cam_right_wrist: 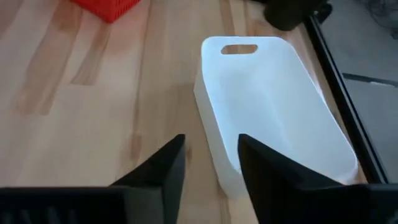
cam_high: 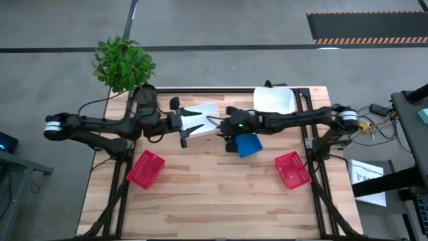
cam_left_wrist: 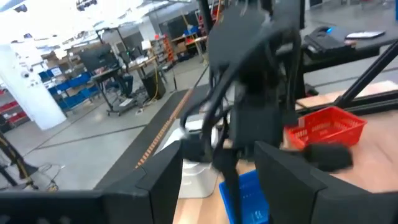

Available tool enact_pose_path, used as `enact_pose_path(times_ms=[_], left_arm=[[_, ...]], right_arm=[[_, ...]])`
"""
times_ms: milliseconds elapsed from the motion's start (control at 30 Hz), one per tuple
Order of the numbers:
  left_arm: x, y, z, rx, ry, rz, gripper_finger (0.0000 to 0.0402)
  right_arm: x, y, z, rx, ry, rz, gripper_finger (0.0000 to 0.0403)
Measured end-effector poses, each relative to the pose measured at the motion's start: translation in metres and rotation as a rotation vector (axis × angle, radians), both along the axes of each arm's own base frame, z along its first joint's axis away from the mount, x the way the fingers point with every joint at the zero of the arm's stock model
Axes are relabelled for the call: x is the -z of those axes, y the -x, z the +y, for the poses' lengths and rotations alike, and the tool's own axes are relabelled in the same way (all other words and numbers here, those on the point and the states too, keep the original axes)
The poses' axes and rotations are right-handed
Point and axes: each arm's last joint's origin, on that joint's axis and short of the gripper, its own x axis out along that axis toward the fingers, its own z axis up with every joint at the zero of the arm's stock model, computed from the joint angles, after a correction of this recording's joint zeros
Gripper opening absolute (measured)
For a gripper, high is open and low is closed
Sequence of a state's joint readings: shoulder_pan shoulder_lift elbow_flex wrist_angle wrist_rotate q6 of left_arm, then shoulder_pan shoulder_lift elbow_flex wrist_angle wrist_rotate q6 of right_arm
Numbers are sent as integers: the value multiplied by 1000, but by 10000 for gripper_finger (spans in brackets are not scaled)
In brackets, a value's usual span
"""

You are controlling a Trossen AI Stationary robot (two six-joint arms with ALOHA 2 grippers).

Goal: Stack baskets by color
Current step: Stack the left white bin on the stacked white bin

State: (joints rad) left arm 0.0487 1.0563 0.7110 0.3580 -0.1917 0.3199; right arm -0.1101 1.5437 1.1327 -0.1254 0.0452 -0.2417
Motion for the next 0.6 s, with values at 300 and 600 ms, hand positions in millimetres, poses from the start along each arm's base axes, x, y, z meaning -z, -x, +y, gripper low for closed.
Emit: enact_pose_path(times_ms=[300, 600], left_arm=[[-7, 8, -15, 64, 7, -37, 182], [-16, 21, -25, 114, 26, -84, 182]], right_arm=[[28, -56, -12, -34, 46, 101, 194], [49, -76, -23, -33, 56, 162, 201]])
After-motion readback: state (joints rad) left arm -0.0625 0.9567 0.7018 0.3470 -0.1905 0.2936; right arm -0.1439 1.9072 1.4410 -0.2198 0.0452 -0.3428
